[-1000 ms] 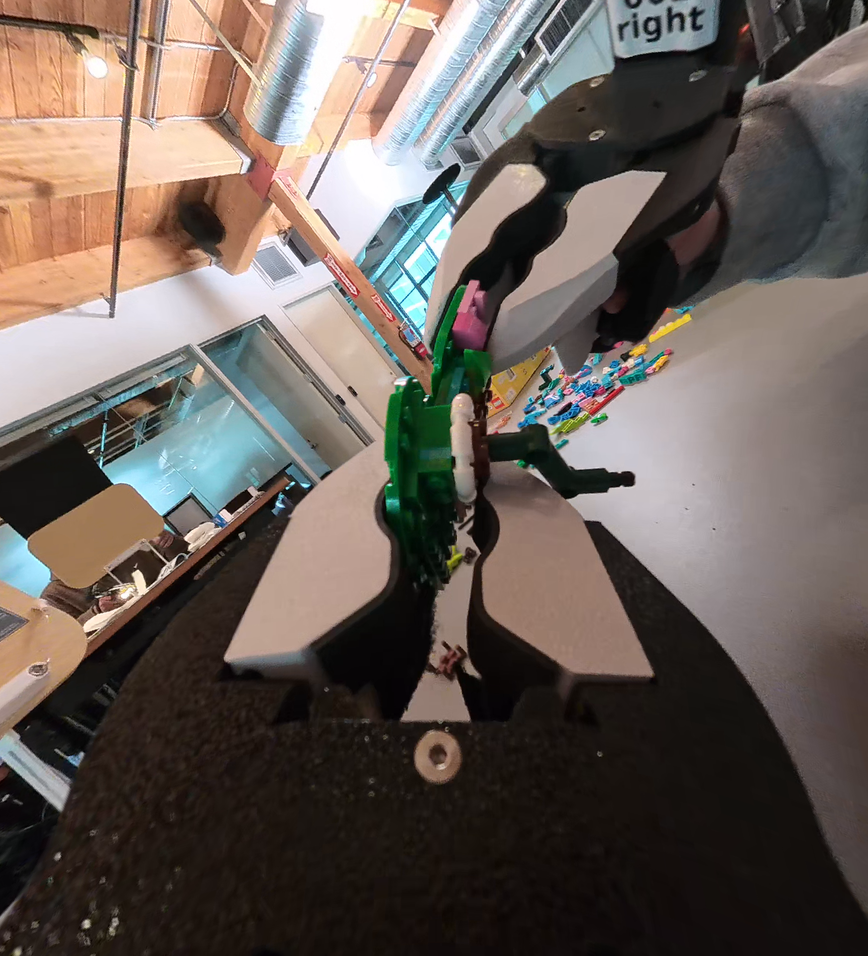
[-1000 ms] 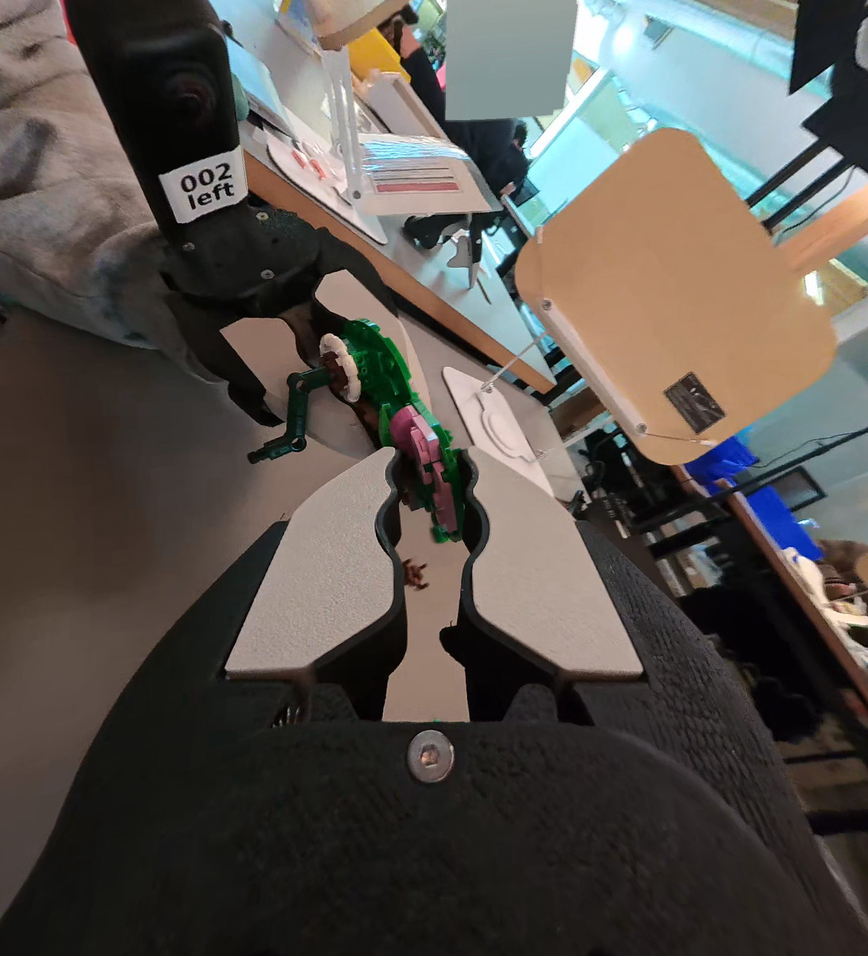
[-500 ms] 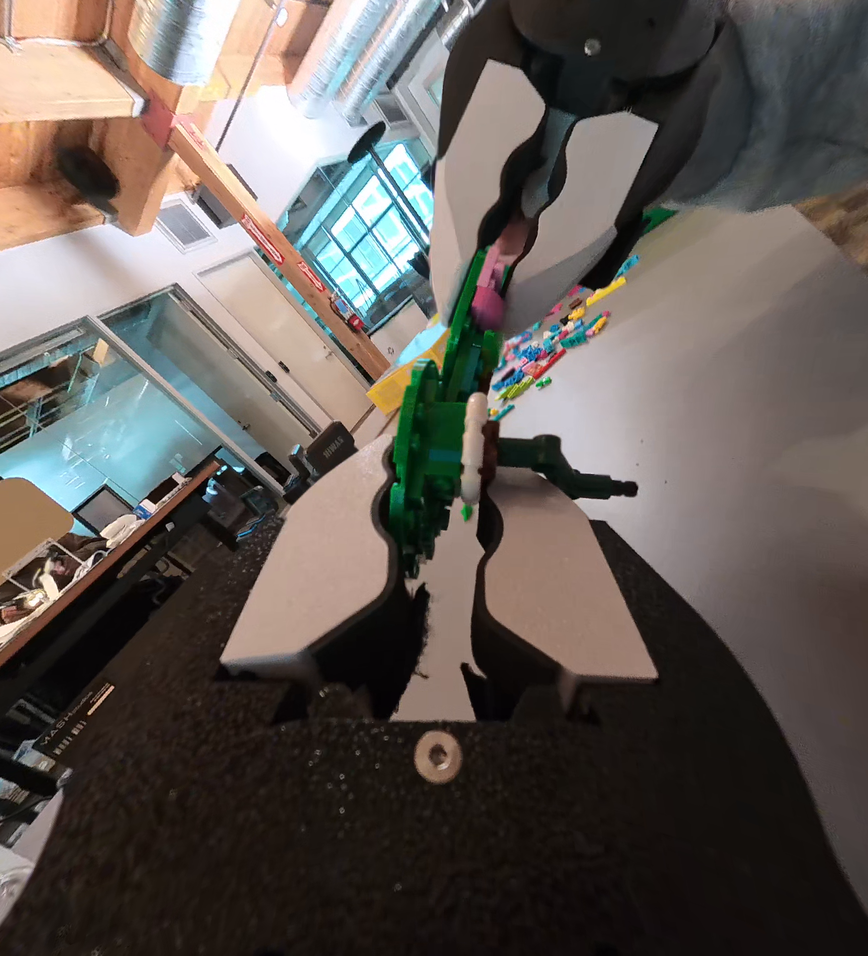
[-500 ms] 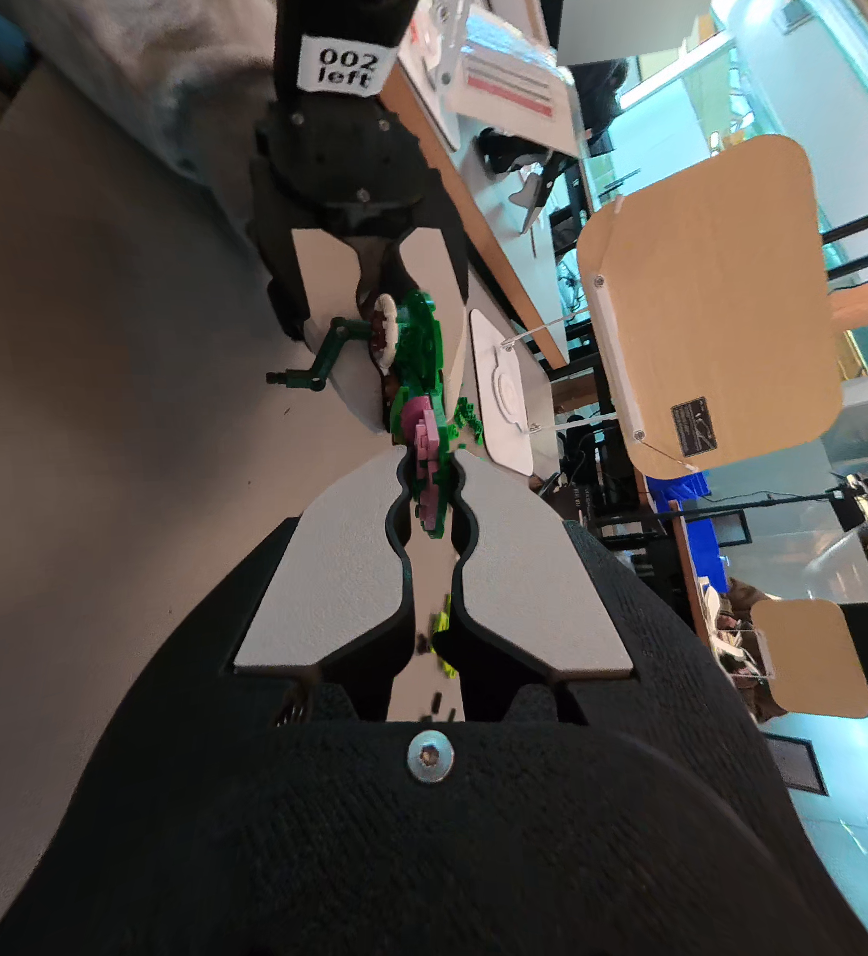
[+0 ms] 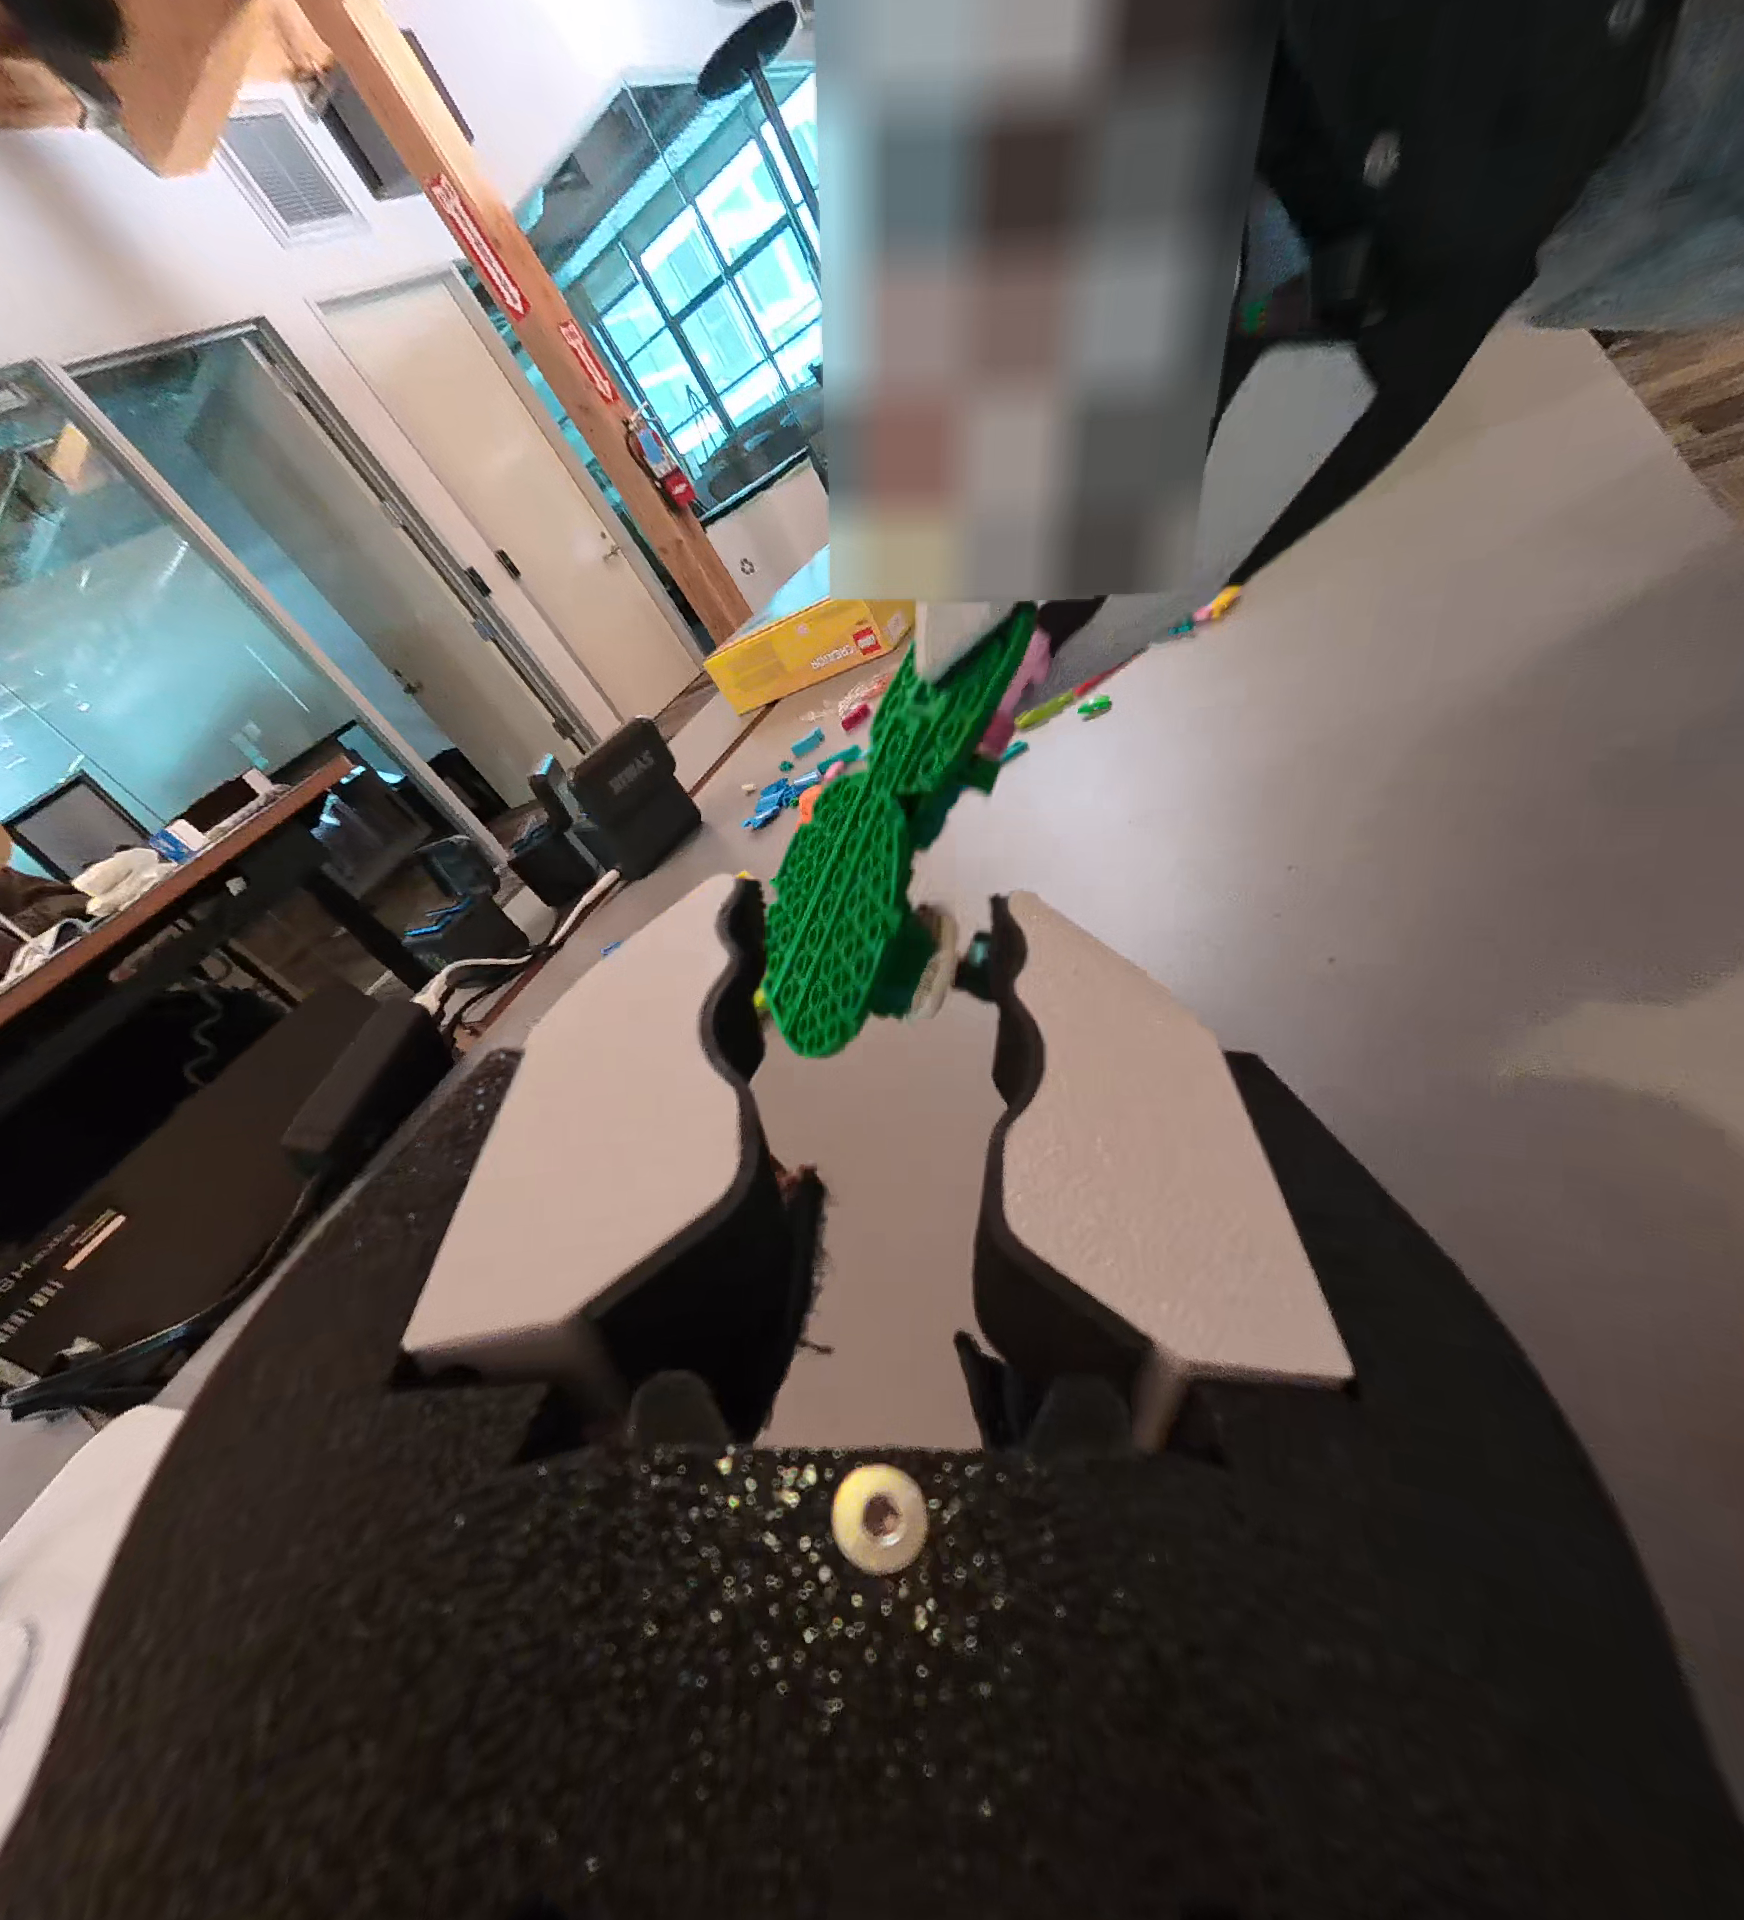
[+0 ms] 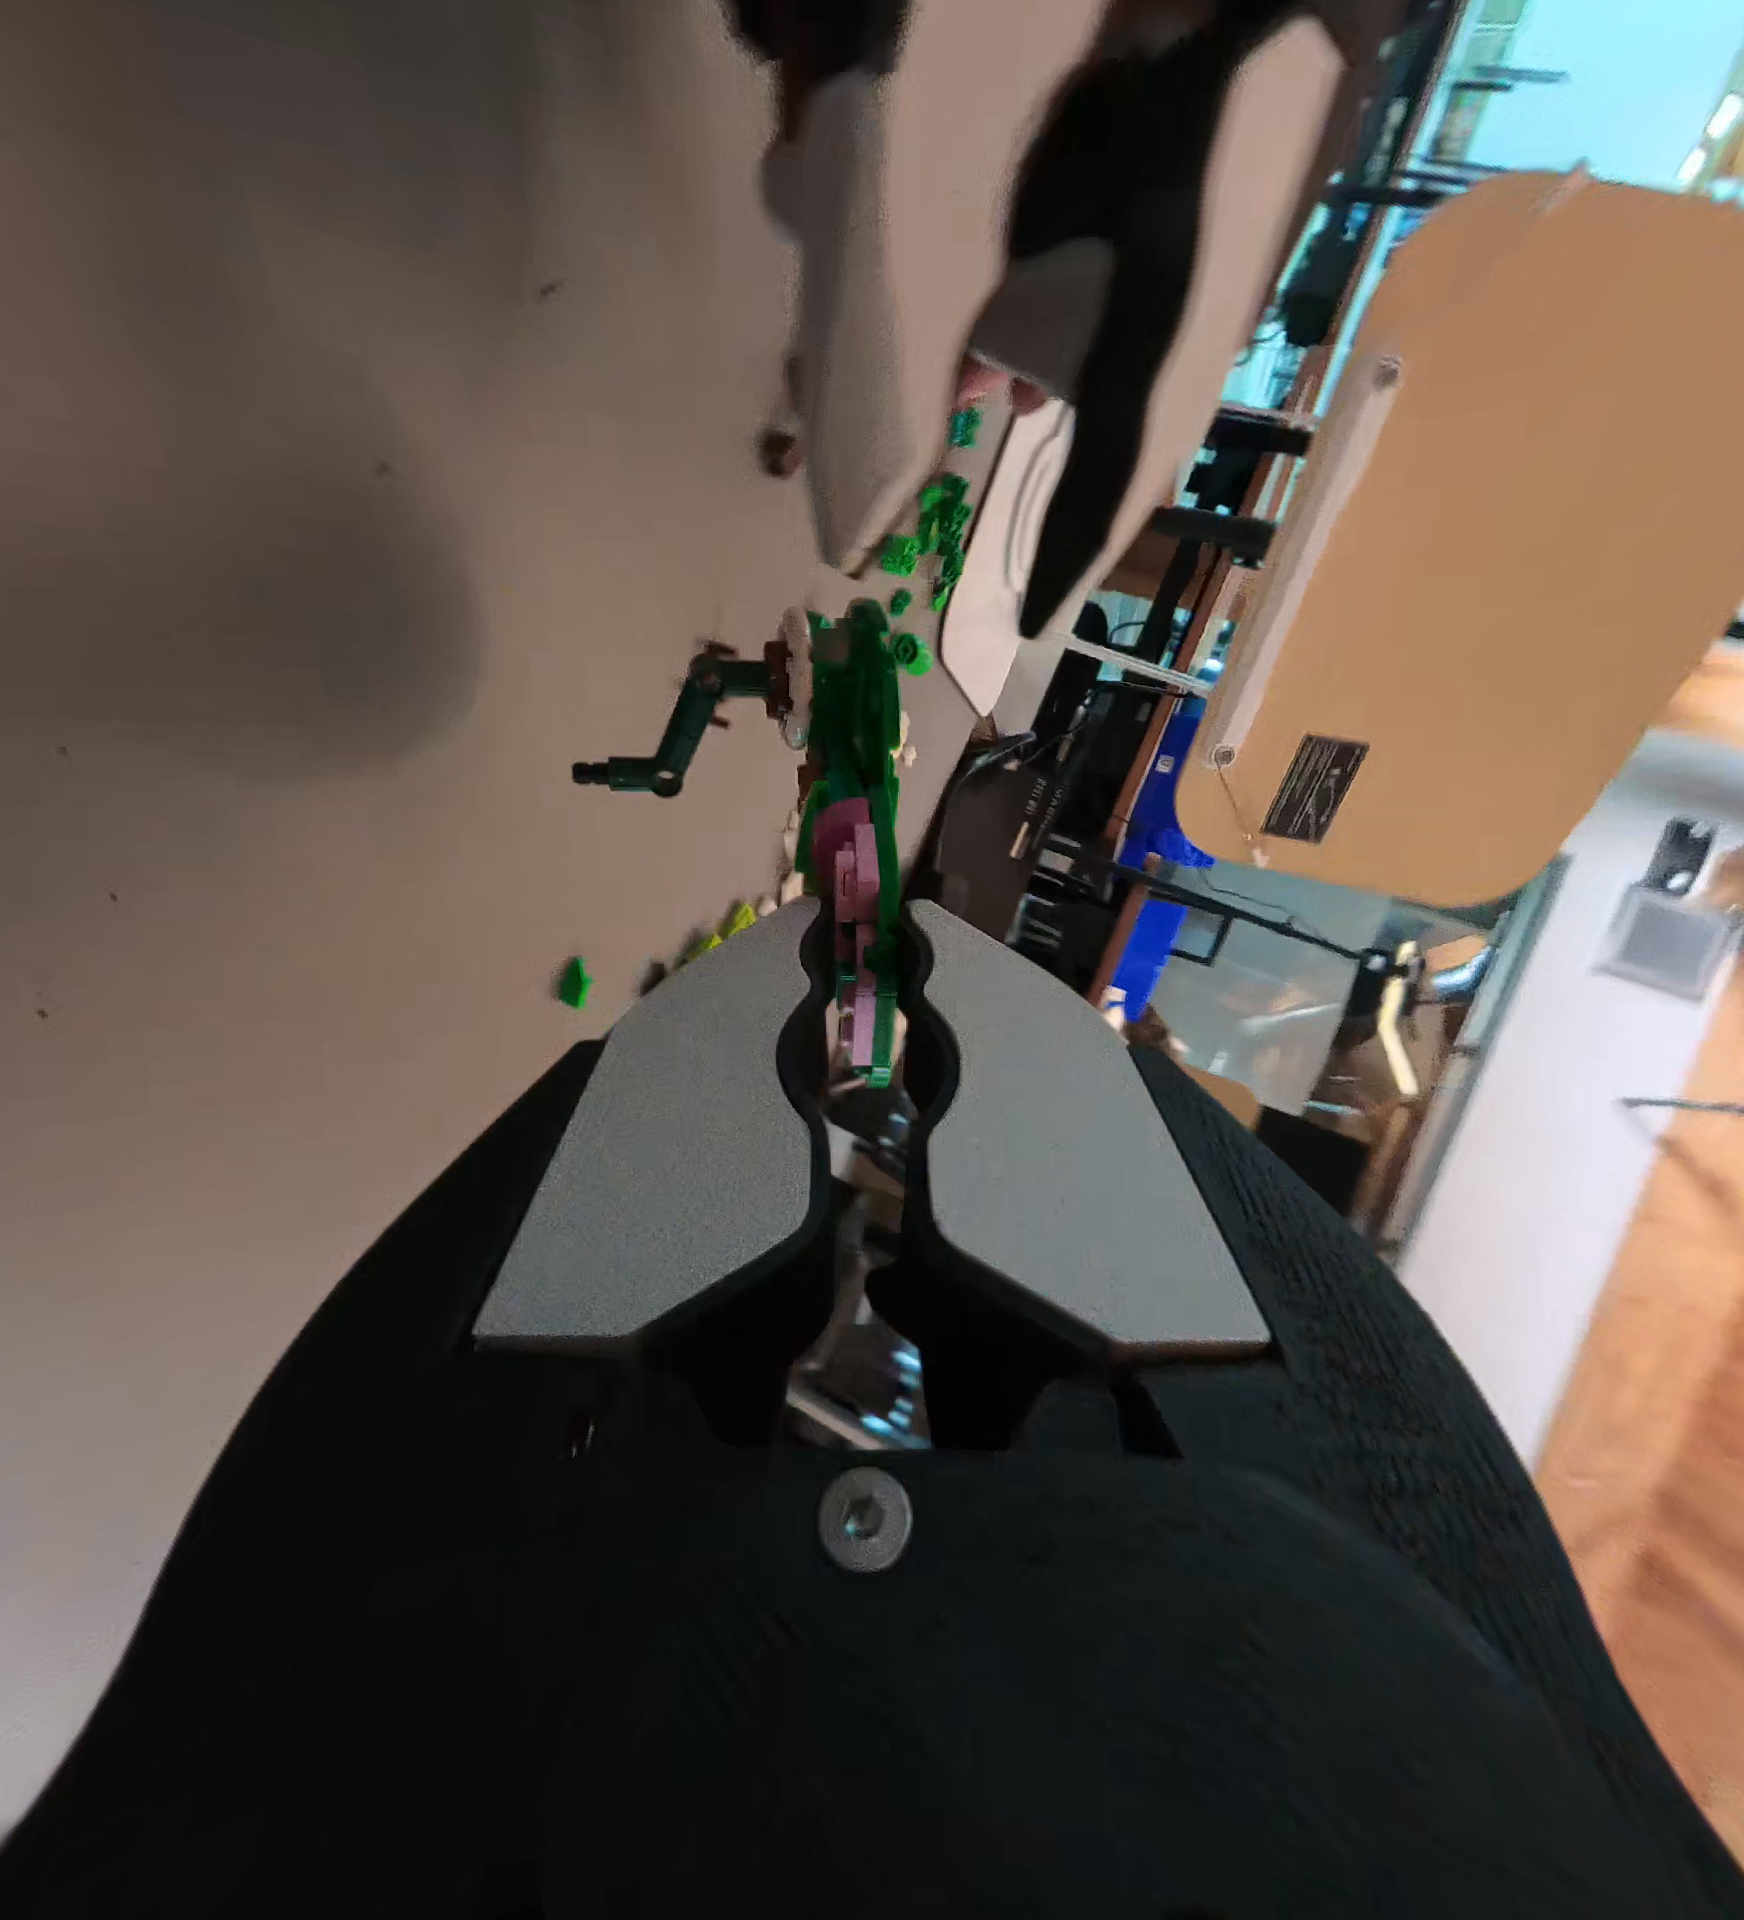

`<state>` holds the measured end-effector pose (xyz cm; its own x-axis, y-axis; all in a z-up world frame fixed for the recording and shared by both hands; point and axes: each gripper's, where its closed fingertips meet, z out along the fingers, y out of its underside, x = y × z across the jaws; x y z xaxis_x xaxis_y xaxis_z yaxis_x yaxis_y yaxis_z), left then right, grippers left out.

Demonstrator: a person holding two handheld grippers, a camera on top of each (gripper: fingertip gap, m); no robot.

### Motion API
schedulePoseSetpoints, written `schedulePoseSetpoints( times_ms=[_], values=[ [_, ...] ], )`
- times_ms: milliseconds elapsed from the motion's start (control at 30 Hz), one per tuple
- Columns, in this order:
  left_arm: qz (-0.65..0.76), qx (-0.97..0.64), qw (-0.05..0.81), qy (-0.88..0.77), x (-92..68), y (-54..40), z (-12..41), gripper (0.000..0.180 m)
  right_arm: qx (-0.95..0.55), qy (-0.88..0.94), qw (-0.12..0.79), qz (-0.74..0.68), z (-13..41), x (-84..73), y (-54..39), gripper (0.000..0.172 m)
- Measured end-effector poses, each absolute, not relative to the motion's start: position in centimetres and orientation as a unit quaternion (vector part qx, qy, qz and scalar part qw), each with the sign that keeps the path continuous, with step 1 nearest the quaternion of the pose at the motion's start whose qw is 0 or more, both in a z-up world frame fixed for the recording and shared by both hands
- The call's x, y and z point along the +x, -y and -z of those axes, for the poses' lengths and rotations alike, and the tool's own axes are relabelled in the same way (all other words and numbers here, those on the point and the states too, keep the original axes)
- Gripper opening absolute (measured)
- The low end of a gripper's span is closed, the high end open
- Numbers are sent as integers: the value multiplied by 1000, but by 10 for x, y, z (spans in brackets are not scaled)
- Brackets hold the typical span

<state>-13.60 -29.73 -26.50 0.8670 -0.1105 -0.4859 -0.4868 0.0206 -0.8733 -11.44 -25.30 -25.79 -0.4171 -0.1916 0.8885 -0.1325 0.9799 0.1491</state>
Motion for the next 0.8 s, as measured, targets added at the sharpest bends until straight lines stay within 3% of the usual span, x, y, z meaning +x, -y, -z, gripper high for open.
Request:
schedulePoseSetpoints(
  times_ms=[267, 433, 800],
  values=[
    [-198, -712, 631, -236, -136, 291, 285, 35, 159, 843, 510, 65, 275, -117, 272, 9],
    [-196, -726, 617, -232, -138, 290, 290, 7, 176, 834, 516, 83, 273, -119, 274, 8],
    [-114, -704, 689, -127, -163, 299, 258, 4, 207, 812, 526, 147, 271, -120, 261, 8]
  ],
)
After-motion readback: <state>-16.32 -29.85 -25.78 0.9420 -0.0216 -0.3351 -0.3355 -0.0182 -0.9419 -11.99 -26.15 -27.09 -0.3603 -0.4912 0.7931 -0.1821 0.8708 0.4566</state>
